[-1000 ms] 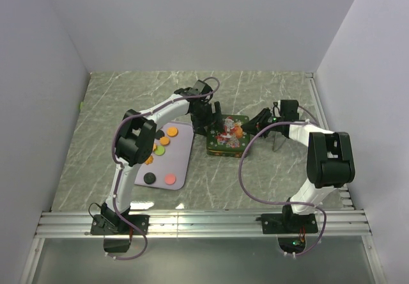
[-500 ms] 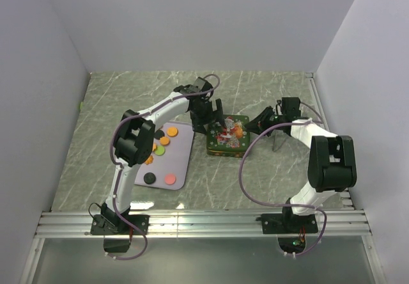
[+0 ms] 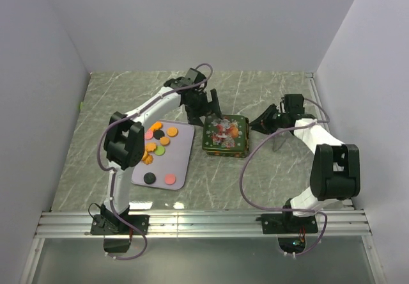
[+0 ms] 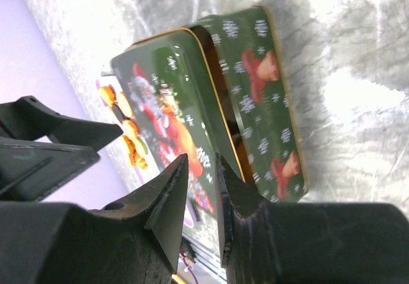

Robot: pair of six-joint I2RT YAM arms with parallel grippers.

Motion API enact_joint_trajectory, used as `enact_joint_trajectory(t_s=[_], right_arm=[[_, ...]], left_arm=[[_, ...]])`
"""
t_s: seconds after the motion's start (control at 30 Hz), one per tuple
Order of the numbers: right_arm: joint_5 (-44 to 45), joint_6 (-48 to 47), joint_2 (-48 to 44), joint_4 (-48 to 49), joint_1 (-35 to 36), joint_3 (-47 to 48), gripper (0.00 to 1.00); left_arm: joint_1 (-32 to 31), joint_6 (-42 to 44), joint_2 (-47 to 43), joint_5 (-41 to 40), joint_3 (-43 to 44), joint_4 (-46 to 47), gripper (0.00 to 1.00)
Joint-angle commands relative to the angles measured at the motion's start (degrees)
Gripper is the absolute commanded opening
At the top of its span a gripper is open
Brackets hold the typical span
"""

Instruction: Pack the cookies

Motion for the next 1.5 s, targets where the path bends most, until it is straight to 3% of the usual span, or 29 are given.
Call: enact_joint_trajectory(t_s=[0.0,0.33,0.5,0.73,1.07,1.47], right_arm=[[1.3,-1.1,-5.0,-1.8,0.0,4.6,0.31],[2.4,-1.2,-10.6,-6.2,1.7,8.4,0.31],[5.1,-3.3,-12.7,-8.8,1.7,7.2,0.36],[12.9,-3.6,-11.2,-14.7,0.1,3.4,0.37],[12.7,-2.2,2.5,-11.6,-1.5,2.3,0.35],[8.8,0.7,13.2,-7.2,5.0,5.8,0.34]], left_arm=[[1.6,0.3,-6.3,-0.5,-1.3,0.8,0.99],[3.2,2.7,-9.3,-4.6,-9.3,2.6,0.99],[5.9,3.7,-11.8,-0.5,-19.6,10.3,1.00],[6.1,2.8,-11.8,4.7,-24.4,18.2,1.00],[5.4,3.4,-6.8,6.1,-20.0,17.5,0.99],[1.6,4.1,-0.7,6.9,-9.1,12.5,0.98]])
